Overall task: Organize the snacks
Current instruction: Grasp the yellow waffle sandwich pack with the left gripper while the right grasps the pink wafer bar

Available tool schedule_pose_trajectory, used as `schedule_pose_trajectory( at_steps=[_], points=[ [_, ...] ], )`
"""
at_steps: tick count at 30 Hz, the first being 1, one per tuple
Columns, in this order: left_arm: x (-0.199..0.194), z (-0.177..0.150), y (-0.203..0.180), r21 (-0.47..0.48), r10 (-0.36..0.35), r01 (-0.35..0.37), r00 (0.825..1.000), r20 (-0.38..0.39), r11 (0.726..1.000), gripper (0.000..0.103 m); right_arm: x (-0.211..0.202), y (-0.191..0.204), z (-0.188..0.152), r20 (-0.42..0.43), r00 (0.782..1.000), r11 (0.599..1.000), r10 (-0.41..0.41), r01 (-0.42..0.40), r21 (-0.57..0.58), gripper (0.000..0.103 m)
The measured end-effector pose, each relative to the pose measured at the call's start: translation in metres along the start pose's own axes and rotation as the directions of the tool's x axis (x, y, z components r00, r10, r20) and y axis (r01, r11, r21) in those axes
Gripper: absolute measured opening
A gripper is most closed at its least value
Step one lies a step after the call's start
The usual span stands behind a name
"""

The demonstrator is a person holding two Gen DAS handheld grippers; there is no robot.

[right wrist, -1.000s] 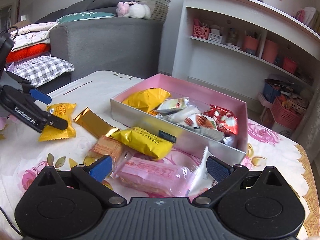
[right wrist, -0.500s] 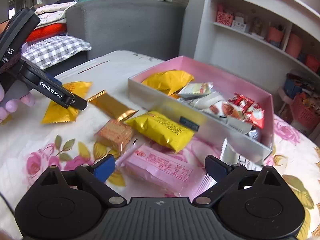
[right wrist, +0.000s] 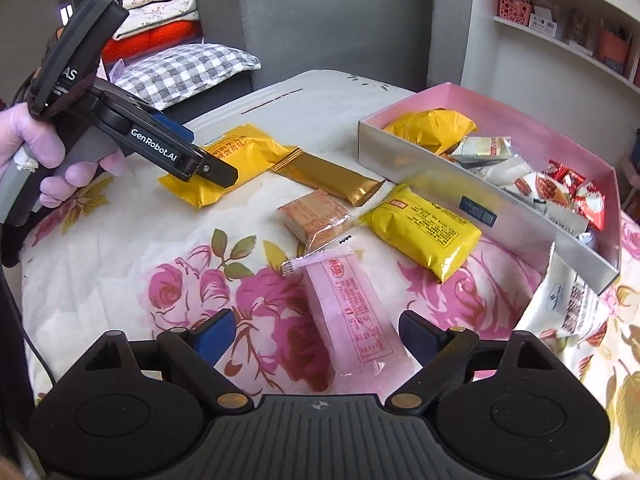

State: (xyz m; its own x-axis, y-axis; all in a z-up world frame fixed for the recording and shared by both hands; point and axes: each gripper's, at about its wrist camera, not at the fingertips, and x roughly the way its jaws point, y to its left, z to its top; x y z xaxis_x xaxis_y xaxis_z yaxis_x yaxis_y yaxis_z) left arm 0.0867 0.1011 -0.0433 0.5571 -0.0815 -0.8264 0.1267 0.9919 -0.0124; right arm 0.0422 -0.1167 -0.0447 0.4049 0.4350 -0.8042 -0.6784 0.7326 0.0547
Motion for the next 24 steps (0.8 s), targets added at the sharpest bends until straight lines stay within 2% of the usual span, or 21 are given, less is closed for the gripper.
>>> schedule_pose_trajectory(
  at_steps=[2, 5, 8, 10, 12, 15, 20, 24],
  points=[
    [0.003, -0.001, -0.005, 0.004, -0.007, 0.007, 1.000, -0.007, 1.000, 0.092, 0.003, -0.001, 0.000, -0.001, 1.000, 1.000, -0.024, 0.024, -0.001, 0.079],
    [0.009, -0.002, -0.010, 0.015, 0.011, -0.011, 1.000, -0.017, 1.000, 0.087, 0.010, -0.006, 0.000, -0.016, 0.999, 0.999, -0.048, 0.049, 0.024, 0.070],
    [0.013, -0.002, -0.010, 0.004, 0.022, -0.022, 0.999, -0.030, 1.000, 0.079, 0.013, -0.011, -0.001, -0.015, 0.998, 0.997, -0.068, 0.069, 0.034, 0.066],
    [0.015, -0.003, -0.009, -0.006, 0.025, -0.025, 0.999, -0.036, 1.000, 0.070, 0.013, -0.012, -0.001, -0.011, 0.997, 0.996, -0.076, 0.077, 0.035, 0.063],
    [0.015, -0.003, -0.007, -0.014, 0.022, -0.022, 0.999, -0.031, 1.000, 0.065, 0.012, -0.013, -0.001, -0.005, 0.997, 0.996, -0.082, 0.083, 0.039, 0.056],
    [0.013, -0.003, -0.006, -0.025, 0.018, -0.019, 1.000, -0.024, 1.000, 0.047, 0.012, -0.013, 0.000, 0.001, 0.996, 0.995, -0.089, 0.089, 0.037, 0.045],
    [0.008, -0.002, -0.005, -0.045, 0.012, -0.012, 1.000, -0.015, 0.999, 0.041, 0.012, -0.008, 0.002, 0.005, 0.995, 0.995, -0.095, 0.095, 0.012, 0.028],
    [0.003, -0.001, -0.002, -0.067, 0.009, -0.009, 1.000, 0.001, 0.998, 0.040, 0.009, -0.003, 0.003, 0.008, 0.997, 0.997, -0.082, 0.082, 0.003, 0.025]
  ],
)
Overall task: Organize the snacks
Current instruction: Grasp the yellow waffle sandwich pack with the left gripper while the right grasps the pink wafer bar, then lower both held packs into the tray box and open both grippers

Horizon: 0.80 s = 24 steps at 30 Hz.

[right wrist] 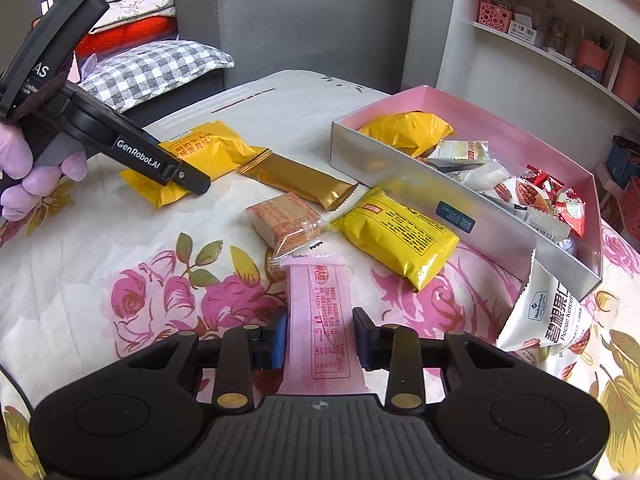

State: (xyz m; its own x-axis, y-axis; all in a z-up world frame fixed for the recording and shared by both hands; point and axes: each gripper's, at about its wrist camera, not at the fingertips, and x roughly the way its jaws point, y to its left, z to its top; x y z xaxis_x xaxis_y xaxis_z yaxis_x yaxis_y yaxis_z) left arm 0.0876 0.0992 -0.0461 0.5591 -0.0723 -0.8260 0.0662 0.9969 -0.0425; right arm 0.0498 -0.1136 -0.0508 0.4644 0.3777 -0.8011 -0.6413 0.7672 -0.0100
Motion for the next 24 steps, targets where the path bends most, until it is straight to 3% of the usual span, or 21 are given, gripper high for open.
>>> schedule_pose_trajectory(
  at_steps=[14, 24],
  points=[
    [-0.020, 0.010, 0.004, -0.049, 0.001, 0.003, 0.997, 0.074, 0.999, 0.040, -0.024, -0.005, 0.010, 0.083, 0.996, 0.998, -0.011, 0.006, 0.061, 0.025],
    [-0.028, 0.031, -0.012, -0.094, -0.023, 0.034, 0.992, 0.124, 0.995, 0.040, -0.039, -0.024, 0.033, 0.179, 0.980, 0.986, -0.083, 0.054, 0.160, 0.025]
  ],
)
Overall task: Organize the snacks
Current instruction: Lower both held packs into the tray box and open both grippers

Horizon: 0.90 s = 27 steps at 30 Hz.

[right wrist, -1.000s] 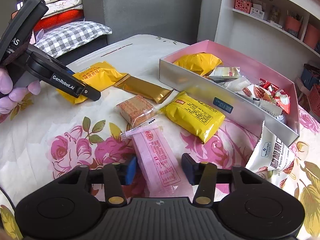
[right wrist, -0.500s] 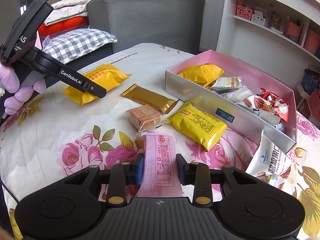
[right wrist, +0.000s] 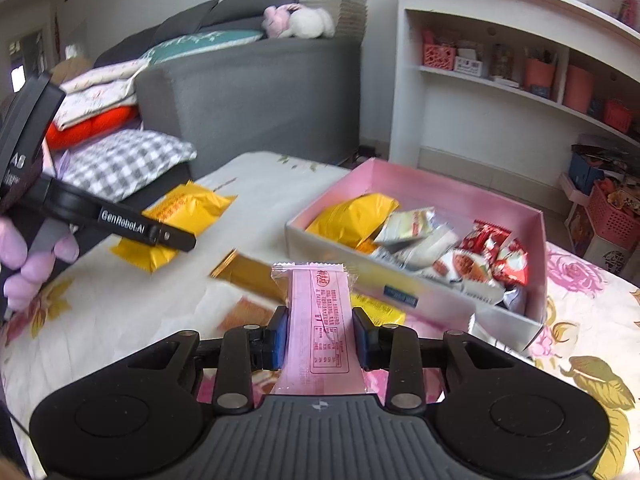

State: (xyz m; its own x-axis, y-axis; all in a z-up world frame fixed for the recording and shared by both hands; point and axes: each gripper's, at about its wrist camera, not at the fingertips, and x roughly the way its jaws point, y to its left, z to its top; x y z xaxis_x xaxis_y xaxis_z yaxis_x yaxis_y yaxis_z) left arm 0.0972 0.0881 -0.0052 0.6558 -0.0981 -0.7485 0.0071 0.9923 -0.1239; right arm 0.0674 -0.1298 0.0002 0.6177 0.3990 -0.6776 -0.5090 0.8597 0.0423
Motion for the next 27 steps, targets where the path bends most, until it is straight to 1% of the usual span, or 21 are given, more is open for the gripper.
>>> schedule_pose_trajectory(
  at_steps=[3, 5, 8, 10, 12, 14, 17, 19, 21, 23, 27],
  points=[
    [0.001, 0.008, -0.010, -0.028, -0.031, 0.031, 0.999, 0.021, 0.999, 0.040, 0.001, -0.011, 0.008, 0.021, 0.999, 0.997, -0.041, 0.039, 0.067, 0.025],
    [0.004, 0.015, -0.018, -0.041, -0.064, 0.066, 0.997, 0.051, 0.997, 0.040, 0.004, -0.021, 0.013, 0.023, 0.997, 0.991, -0.068, 0.065, 0.119, 0.025],
    [0.014, 0.027, -0.035, -0.047, -0.082, 0.087, 0.993, 0.087, 0.995, 0.040, 0.008, -0.037, 0.019, 0.033, 0.993, 0.974, -0.117, 0.108, 0.201, 0.025],
    [0.020, 0.034, -0.046, -0.056, -0.102, 0.109, 0.989, 0.110, 0.993, 0.040, 0.010, -0.052, 0.023, 0.047, 0.988, 0.953, -0.148, 0.130, 0.275, 0.025],
    [0.029, 0.043, -0.059, -0.077, -0.116, 0.126, 0.985, 0.124, 0.989, 0.040, 0.013, -0.069, 0.026, 0.063, 0.983, 0.919, -0.170, 0.135, 0.371, 0.025],
    [0.040, 0.051, -0.071, -0.086, -0.131, 0.141, 0.984, 0.117, 0.986, 0.040, 0.018, -0.085, 0.028, 0.074, 0.979, 0.877, -0.190, 0.136, 0.461, 0.025],
    [0.054, 0.059, -0.088, -0.053, -0.150, 0.157, 0.982, 0.113, 0.986, 0.040, 0.028, -0.107, 0.025, 0.073, 0.974, 0.809, -0.215, 0.136, 0.571, 0.025],
    [0.064, 0.061, -0.099, -0.014, -0.152, 0.154, 0.982, 0.111, 0.988, 0.040, 0.035, -0.118, 0.023, 0.063, 0.971, 0.786, -0.229, 0.147, 0.600, 0.025],
    [0.075, 0.062, -0.105, 0.002, -0.158, 0.159, 0.982, 0.107, 0.987, 0.040, 0.040, -0.125, 0.022, 0.053, 0.970, 0.776, -0.238, 0.157, 0.611, 0.025],
    [0.085, 0.059, -0.107, 0.008, -0.169, 0.169, 0.980, 0.103, 0.986, 0.040, 0.045, -0.131, 0.022, 0.051, 0.969, 0.770, -0.241, 0.159, 0.618, 0.025],
    [0.097, 0.059, -0.114, 0.056, -0.161, 0.156, 0.981, 0.104, 0.986, 0.040, 0.054, -0.138, 0.023, 0.058, 0.973, 0.763, -0.225, 0.139, 0.631, 0.025]
  ],
)
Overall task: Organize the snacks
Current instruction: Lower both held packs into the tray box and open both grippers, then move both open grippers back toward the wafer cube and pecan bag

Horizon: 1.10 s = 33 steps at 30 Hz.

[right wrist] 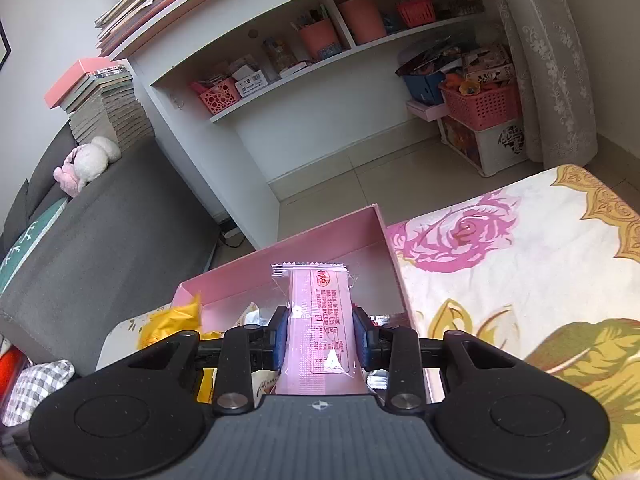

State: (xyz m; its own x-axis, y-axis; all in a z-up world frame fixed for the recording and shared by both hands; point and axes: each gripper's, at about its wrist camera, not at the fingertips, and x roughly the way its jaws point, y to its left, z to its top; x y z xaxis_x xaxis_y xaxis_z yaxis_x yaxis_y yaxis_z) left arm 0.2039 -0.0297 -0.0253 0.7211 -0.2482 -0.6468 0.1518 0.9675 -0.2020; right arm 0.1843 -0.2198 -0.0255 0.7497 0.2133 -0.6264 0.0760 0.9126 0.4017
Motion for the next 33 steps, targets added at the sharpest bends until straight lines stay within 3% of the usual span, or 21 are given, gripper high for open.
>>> schedule_pose_trajectory(
  at_steps=[8, 13, 14, 21, 33],
  points=[
    [0.011, 0.000, 0.000, -0.054, -0.043, 0.044, 0.999, 0.020, 0.998, 0.040, 0.009, 0.001, 0.001, -0.018, 1.000, 1.000, 0.021, -0.022, -0.002, 0.026],
    [0.014, 0.000, -0.003, -0.078, -0.067, 0.070, 0.997, 0.038, 0.994, 0.042, 0.006, -0.002, 0.003, -0.013, 0.999, 0.999, 0.040, -0.040, 0.010, 0.032],
    [0.015, 0.000, -0.004, -0.073, -0.053, 0.056, 0.998, 0.040, 0.996, 0.043, 0.006, -0.002, 0.003, -0.011, 0.999, 0.999, 0.035, -0.035, 0.006, 0.039],
    [0.007, 0.002, -0.009, -0.054, -0.036, 0.039, 0.998, 0.050, 0.998, 0.073, -0.001, -0.004, 0.005, 0.004, 1.000, 1.000, 0.013, -0.013, -0.012, 0.055],
    [-0.032, -0.008, -0.014, 0.037, -0.028, 0.027, 0.999, 0.018, 0.999, 0.086, -0.035, -0.001, 0.000, 0.008, 1.000, 0.997, -0.008, 0.009, -0.073, 0.080]
  ],
)
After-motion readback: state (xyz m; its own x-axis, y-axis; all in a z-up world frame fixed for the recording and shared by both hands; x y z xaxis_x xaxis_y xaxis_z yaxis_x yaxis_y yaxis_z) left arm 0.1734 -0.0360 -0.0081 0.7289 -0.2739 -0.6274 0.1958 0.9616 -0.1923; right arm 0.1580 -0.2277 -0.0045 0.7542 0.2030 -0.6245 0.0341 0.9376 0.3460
